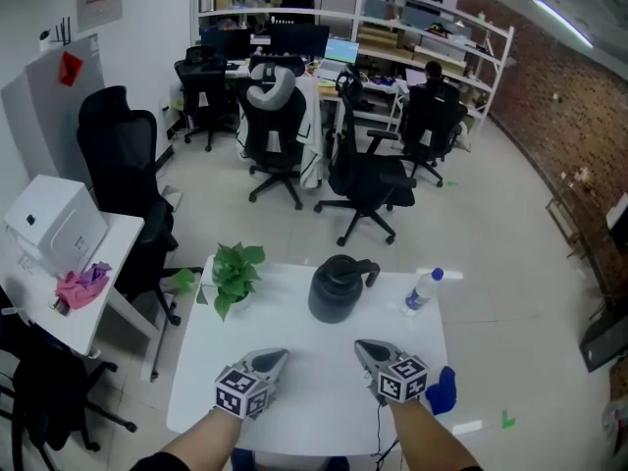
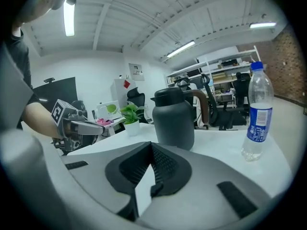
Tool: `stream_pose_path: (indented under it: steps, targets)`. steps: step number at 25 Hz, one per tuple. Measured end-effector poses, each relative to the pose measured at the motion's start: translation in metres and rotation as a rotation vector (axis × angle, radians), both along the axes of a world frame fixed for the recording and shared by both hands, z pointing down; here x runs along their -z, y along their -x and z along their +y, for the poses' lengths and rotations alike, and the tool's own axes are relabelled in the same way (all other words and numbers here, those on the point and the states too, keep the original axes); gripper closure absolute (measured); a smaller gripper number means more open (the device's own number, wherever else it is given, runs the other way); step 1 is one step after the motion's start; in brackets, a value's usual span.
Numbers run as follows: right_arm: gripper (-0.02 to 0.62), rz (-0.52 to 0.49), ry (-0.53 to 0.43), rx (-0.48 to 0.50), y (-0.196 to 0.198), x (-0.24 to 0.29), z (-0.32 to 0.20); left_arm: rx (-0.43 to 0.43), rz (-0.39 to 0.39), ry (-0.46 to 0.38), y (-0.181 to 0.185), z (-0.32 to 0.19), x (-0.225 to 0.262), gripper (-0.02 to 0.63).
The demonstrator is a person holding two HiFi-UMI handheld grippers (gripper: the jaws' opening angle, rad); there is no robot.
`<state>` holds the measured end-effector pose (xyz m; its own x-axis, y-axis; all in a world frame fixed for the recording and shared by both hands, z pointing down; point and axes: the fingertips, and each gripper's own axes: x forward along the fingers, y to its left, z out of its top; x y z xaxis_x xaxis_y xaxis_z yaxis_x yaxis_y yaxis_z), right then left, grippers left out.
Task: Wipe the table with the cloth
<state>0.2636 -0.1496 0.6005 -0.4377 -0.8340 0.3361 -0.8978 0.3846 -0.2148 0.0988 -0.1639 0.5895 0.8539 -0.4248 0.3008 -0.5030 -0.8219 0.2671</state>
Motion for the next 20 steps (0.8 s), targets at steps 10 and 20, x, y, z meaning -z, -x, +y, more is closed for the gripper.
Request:
stream_pose_path:
  steps: [10, 20]
  targets:
    - [0.588, 0.044, 0.021, 0.010, -0.007, -0.005, 0.011, 0.006, 0.001, 0.001, -0.002, 0.000, 0.001, 0.608]
    - [0.588, 0.047, 0.020, 0.014, -0.008, -0.004, 0.014, 0.009, 0.000, 0.006, -0.003, 0.004, 0.002, 0.609]
